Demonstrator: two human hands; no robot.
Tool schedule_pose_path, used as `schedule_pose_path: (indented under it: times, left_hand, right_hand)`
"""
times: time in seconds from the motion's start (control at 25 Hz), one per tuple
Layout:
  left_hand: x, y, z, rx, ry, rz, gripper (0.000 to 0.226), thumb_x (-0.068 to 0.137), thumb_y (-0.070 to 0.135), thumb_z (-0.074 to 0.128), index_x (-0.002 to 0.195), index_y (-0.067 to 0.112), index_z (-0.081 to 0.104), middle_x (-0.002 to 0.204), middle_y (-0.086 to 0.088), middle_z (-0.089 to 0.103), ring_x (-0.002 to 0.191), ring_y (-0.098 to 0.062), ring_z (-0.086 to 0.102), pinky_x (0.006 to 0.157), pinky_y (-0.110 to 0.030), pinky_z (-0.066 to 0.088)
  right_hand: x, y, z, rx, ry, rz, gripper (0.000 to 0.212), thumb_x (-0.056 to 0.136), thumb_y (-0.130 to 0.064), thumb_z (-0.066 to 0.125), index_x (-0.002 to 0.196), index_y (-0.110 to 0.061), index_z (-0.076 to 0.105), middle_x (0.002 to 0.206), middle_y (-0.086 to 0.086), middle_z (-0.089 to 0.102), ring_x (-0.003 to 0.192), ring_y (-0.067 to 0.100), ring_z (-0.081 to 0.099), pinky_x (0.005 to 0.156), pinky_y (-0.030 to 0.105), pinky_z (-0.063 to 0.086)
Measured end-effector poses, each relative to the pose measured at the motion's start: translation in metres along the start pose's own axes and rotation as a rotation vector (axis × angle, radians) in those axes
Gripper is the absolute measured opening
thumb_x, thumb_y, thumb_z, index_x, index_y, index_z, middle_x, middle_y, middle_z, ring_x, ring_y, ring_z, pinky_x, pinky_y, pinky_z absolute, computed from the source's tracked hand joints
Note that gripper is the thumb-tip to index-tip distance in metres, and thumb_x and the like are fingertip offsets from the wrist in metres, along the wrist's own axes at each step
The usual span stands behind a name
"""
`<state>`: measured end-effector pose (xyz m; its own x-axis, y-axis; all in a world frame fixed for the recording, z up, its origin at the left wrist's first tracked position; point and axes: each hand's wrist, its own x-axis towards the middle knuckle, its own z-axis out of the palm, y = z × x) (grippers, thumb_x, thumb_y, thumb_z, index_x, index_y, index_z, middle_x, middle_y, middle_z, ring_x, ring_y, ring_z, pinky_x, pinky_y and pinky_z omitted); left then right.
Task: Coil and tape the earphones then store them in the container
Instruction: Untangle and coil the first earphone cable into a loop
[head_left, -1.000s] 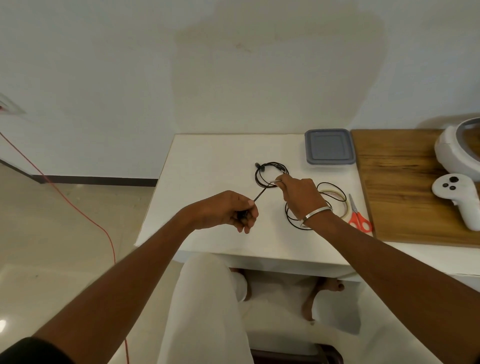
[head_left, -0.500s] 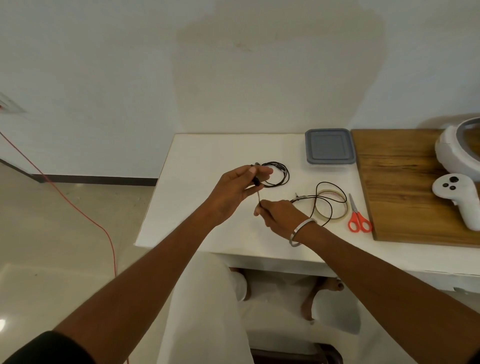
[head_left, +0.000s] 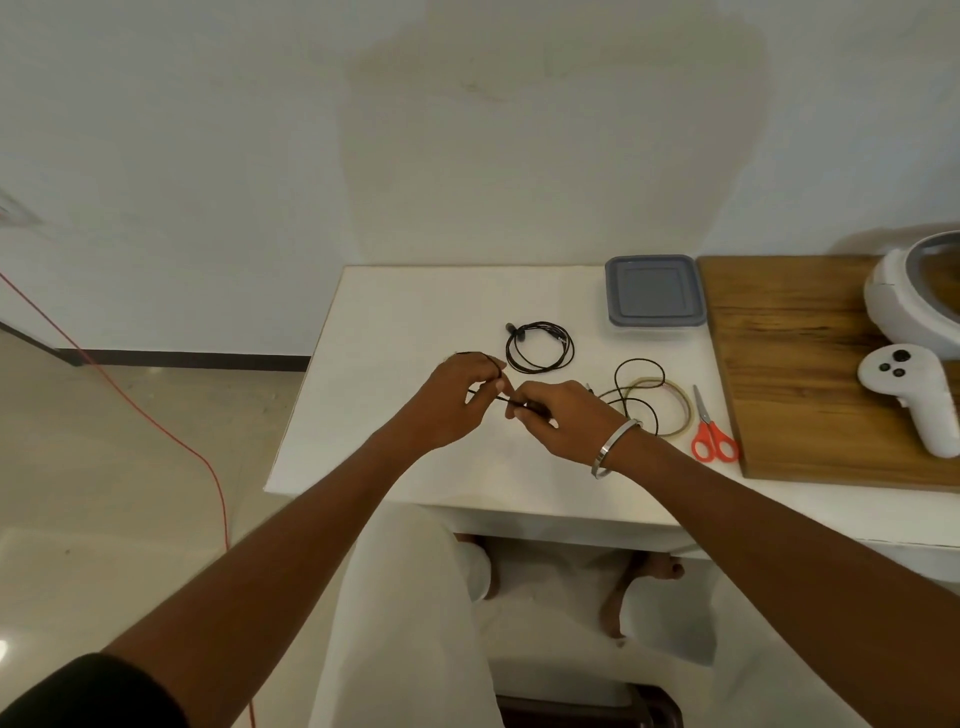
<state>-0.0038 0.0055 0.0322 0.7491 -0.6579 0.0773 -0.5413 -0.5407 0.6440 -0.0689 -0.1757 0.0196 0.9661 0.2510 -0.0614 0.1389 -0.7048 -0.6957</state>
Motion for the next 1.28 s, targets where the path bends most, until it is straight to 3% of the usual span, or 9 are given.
schedule_pose_path:
  times: [0.16,0.44,0.56,0.68,0.8,1.0,1.12,1.2,1.28]
  left_hand:
    - [-0.005,-0.007,0.001,-0.051,-0.097,-0.052,0.025,0.097,0.021,0.047,0.094,0.015,0.071,0.099,0.005,0.070,0.097,-0.010,0.060,0.096,-0.031,0.041]
    - [-0.010,-0.003,0.000,-0.116,-0.232,-0.145,0.024,0.099,0.029,0.049,0.096,0.024,0.072,0.101,0.012,0.070,0.100,-0.003,0.061,0.093,-0.020,0.044]
    - [-0.010,0.000,-0.001,-0.100,-0.281,-0.150,0.024,0.099,0.031,0.049,0.103,0.025,0.072,0.098,0.018,0.069,0.094,0.006,0.061,0.086,-0.009,0.042]
    - [-0.009,0.007,-0.001,-0.147,-0.317,-0.192,0.025,0.099,0.030,0.051,0.112,0.021,0.071,0.100,0.011,0.071,0.084,0.010,0.063,0.077,-0.002,0.043]
    - [-0.010,0.008,0.000,-0.175,-0.319,-0.242,0.027,0.098,0.035,0.051,0.116,0.026,0.069,0.099,0.006,0.074,0.091,-0.001,0.066,0.083,-0.012,0.046]
    - [-0.013,0.009,-0.002,-0.335,-0.282,-0.341,0.025,0.097,0.034,0.054,0.115,0.026,0.069,0.105,0.008,0.073,0.105,-0.001,0.064,0.095,-0.022,0.046]
    - [-0.012,0.015,-0.006,-0.447,-0.269,-0.387,0.025,0.097,0.030,0.055,0.115,0.021,0.069,0.105,0.005,0.071,0.096,0.005,0.063,0.084,-0.016,0.048]
    - [-0.012,0.021,-0.008,-0.486,-0.256,-0.396,0.024,0.097,0.026,0.055,0.116,0.018,0.067,0.102,0.002,0.070,0.075,0.000,0.061,0.067,-0.025,0.052]
    - [-0.012,0.025,-0.008,-0.516,-0.248,-0.408,0.021,0.097,0.023,0.055,0.114,0.016,0.067,0.099,0.001,0.069,0.077,-0.010,0.056,0.078,-0.034,0.048]
  right_hand:
    - [0.002,0.003,-0.005,0.021,0.064,-0.016,0.016,0.093,-0.023,0.051,0.103,-0.018,0.063,0.077,0.002,0.067,0.066,0.018,0.060,0.064,0.033,0.051]
    - [0.006,0.002,-0.013,-0.022,0.089,-0.018,0.016,0.095,-0.024,0.051,0.101,-0.014,0.062,0.077,-0.006,0.060,0.063,0.001,0.050,0.061,0.015,0.038]
    - [0.006,0.002,-0.014,-0.020,0.090,-0.035,0.016,0.095,-0.022,0.051,0.101,-0.012,0.062,0.085,-0.004,0.062,0.068,0.002,0.050,0.064,0.008,0.035]
    - [0.006,0.002,-0.014,-0.033,0.101,-0.066,0.016,0.094,-0.019,0.051,0.100,-0.010,0.062,0.089,0.001,0.063,0.074,0.008,0.051,0.067,0.008,0.035]
    - [0.006,0.003,-0.014,-0.048,0.104,-0.093,0.015,0.094,-0.019,0.051,0.100,-0.011,0.063,0.088,0.002,0.063,0.074,0.008,0.049,0.068,0.014,0.037]
    - [0.007,0.004,-0.016,-0.056,0.113,-0.126,0.016,0.093,-0.019,0.053,0.101,-0.014,0.065,0.088,0.001,0.063,0.078,0.012,0.054,0.073,0.025,0.046]
    - [0.008,0.004,-0.017,-0.068,0.118,-0.137,0.016,0.092,-0.019,0.054,0.103,-0.017,0.066,0.088,0.002,0.063,0.079,0.013,0.055,0.073,0.024,0.044]
    - [0.008,0.004,-0.018,-0.075,0.129,-0.144,0.017,0.091,-0.019,0.055,0.103,-0.016,0.067,0.087,0.003,0.063,0.079,0.014,0.056,0.073,0.024,0.044]
    - [0.008,0.004,-0.018,-0.062,0.140,-0.142,0.017,0.090,-0.018,0.057,0.102,-0.015,0.068,0.085,0.003,0.063,0.076,0.014,0.054,0.070,0.018,0.041]
